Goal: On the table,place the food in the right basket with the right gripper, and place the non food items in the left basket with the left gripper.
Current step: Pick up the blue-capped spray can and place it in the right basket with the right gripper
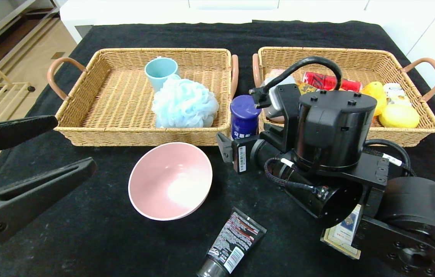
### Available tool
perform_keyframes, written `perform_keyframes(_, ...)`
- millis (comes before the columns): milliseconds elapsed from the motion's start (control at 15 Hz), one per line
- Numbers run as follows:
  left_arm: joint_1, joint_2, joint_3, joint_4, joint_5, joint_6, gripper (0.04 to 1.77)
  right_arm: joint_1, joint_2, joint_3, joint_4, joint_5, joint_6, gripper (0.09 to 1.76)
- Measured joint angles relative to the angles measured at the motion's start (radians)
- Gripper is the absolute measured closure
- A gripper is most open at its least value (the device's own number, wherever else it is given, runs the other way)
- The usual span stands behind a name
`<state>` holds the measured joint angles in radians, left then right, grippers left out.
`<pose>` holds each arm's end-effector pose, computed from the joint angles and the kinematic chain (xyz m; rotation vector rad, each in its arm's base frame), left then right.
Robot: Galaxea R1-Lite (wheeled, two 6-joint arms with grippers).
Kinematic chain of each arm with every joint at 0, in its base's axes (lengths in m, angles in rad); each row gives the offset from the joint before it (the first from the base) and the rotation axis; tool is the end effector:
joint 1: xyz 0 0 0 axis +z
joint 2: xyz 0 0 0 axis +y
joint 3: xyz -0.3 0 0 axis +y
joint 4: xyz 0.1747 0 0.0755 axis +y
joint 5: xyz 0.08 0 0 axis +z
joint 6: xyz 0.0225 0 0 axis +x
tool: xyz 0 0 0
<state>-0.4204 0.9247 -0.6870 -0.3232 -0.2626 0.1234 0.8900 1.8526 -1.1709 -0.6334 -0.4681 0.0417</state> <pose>0.0965 -0.0495 0.2805 0.1116 -0.1289 -0.6763 0.2386 0.2785 0.2319 0.0105 0.0467 0.4209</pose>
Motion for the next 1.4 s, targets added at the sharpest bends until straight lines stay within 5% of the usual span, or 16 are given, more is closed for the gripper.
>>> perform_keyframes(533,0.000,0.000,0.001,-0.001,-0.001,0.000,0.09,-0.013,0.034,-0.029,-0.027,-0.001,0.000,0.14)
perform_keyframes(933,0.000,0.002,0.003,-0.001,-0.001,0.000,0.09,-0.019,0.039,-0.032,-0.027,-0.001,-0.001,0.93)
perform_keyframes(1400,0.000,0.002,0.001,-0.001,-0.001,0.000,0.09,-0.021,0.041,-0.028,-0.026,0.000,-0.010,1.01)
